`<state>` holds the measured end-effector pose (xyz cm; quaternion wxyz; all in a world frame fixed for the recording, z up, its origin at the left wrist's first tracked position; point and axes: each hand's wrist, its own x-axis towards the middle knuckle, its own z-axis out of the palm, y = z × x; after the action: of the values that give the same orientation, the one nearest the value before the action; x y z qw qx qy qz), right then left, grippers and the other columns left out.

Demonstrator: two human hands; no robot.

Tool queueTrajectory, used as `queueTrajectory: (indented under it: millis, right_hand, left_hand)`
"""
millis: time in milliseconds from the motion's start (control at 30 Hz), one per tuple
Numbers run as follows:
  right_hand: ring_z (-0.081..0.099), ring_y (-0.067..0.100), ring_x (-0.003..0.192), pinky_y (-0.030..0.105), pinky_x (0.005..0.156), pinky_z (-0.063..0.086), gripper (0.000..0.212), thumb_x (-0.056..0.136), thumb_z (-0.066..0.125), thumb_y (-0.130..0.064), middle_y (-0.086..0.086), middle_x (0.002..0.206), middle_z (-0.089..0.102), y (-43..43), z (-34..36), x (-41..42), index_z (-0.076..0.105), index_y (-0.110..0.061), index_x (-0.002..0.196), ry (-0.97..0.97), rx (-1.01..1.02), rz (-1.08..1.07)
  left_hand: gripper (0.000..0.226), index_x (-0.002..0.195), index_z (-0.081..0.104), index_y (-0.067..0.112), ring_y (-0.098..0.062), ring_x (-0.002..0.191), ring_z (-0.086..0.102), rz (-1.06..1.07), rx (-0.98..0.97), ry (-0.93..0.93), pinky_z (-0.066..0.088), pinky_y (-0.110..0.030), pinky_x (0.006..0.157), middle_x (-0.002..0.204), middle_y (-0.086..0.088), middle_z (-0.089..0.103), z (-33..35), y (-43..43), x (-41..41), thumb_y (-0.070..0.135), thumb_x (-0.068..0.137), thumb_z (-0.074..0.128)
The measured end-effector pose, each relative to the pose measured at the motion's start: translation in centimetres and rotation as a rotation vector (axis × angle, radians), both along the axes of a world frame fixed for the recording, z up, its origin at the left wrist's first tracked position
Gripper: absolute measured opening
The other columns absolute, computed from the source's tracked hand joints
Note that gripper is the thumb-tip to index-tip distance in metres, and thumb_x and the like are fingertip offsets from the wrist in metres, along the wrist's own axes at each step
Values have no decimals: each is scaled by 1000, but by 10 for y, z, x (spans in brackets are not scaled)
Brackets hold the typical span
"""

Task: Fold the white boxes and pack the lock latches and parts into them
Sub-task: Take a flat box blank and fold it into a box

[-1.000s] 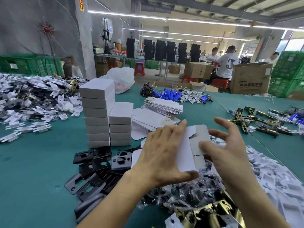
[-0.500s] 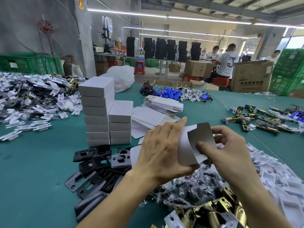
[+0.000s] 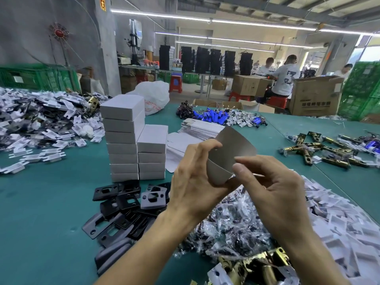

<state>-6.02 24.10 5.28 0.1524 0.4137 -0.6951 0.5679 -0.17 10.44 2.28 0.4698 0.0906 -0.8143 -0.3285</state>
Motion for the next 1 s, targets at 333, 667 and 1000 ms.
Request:
queueTrajectory:
  millis: [333, 667, 1000]
  right_hand:
    - [51, 4, 75, 12, 63, 36, 22, 92, 58, -39, -8, 68, 56, -6, -14, -2, 69, -29, 76, 20, 404, 61]
    - [55, -1, 85, 9, 68, 41, 12, 89, 61, -42, -12, 92, 57, -2, -13, -5, 66, -47, 99, 4, 417, -5]
    - [70, 4, 78, 11, 63, 51, 12, 85, 61, -33, -12, 86, 74, -4, 1, 5, 66, -26, 91, -211, -116, 76]
  left_hand:
    - [54, 110, 38, 39, -6, 77, 53, -99, 88, -81, 50, -40, 62, 101, 11, 53, -14, 8, -7, 46, 66, 68]
    - [46, 100, 36, 44, -6, 77, 53, -185, 10, -221, 50, -39, 67, 94, 16, 52, -20, 2, -8, 55, 72, 70]
    - [56, 110, 32, 48, -5, 84, 59, -155, -30, -185, 55, -38, 69, 102, 19, 55, -20, 2, -5, 69, 72, 67]
